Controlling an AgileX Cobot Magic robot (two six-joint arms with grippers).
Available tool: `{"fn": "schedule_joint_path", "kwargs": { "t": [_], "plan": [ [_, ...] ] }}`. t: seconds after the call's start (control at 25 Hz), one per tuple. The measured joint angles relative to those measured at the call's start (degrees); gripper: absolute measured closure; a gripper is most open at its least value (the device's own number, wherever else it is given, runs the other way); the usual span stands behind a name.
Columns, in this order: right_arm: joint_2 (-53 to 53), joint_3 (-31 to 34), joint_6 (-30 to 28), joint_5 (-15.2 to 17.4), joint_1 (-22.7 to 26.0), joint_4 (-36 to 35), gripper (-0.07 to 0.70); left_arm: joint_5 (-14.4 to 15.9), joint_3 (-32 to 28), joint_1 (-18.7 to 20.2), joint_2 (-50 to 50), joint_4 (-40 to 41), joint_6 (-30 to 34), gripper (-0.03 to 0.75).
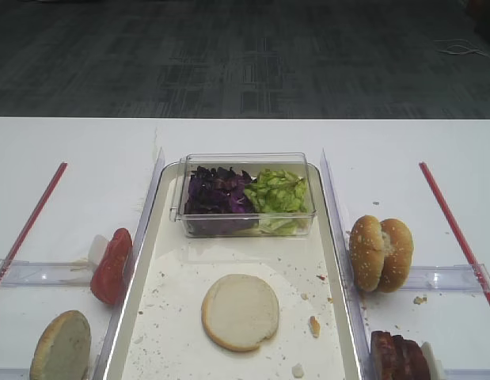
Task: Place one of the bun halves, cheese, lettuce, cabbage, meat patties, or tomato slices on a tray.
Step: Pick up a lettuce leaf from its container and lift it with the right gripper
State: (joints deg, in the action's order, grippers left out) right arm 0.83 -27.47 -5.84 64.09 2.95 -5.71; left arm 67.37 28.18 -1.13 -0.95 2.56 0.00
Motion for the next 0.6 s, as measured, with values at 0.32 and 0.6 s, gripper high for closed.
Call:
{"fn": "schedule_joint_path", "kwargs": {
  "t": [0.32, 0.6],
  "plan": [
    [0.0, 0.0, 0.0, 0.0, 0.0, 0.0, 0.151, 0.0, 0.0, 0.0, 0.0, 0.0, 0.0, 0.225],
    [0.0, 0.0, 0.0, 0.0, 0.0, 0.0, 0.151, 0.0, 0.0, 0.0, 0.0, 0.0, 0.0, 0.225]
  ]
}}
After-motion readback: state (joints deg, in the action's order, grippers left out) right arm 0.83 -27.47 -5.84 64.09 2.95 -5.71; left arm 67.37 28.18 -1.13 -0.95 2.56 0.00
